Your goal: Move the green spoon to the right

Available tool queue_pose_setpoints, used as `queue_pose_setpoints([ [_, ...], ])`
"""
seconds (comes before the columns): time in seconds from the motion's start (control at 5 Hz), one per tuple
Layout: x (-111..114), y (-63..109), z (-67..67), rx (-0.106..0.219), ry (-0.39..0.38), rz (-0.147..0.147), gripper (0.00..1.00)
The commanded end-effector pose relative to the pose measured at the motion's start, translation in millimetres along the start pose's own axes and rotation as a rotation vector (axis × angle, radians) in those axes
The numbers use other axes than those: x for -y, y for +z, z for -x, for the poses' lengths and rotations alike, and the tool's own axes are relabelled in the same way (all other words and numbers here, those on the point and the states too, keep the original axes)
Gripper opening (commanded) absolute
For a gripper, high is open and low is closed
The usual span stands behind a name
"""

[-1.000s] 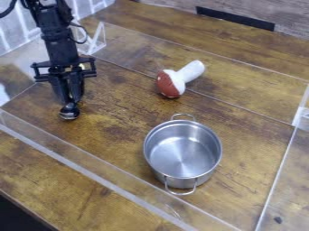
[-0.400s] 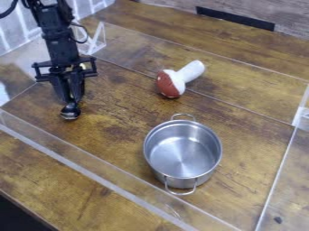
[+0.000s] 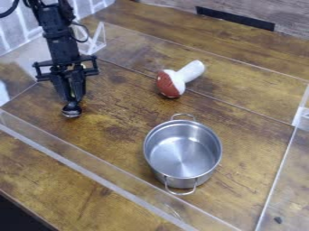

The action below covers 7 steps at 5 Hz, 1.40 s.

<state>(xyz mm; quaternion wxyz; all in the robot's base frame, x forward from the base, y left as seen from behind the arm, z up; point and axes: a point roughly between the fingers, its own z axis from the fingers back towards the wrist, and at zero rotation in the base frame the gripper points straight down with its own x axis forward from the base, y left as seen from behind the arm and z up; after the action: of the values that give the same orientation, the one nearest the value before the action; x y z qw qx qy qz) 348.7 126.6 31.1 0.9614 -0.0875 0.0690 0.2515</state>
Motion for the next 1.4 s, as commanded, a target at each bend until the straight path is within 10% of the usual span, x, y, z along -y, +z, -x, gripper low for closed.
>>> queue_pose_setpoints([
  [0.0,23,59.5,2.4,0.115,-0.002,0.010,0.00],
  [0.6,75,126.5,25.3,0.131,0.080,0.071,0.00],
  [1.2,136,125.8,51.7,0.107,0.123,0.124,0.00],
])
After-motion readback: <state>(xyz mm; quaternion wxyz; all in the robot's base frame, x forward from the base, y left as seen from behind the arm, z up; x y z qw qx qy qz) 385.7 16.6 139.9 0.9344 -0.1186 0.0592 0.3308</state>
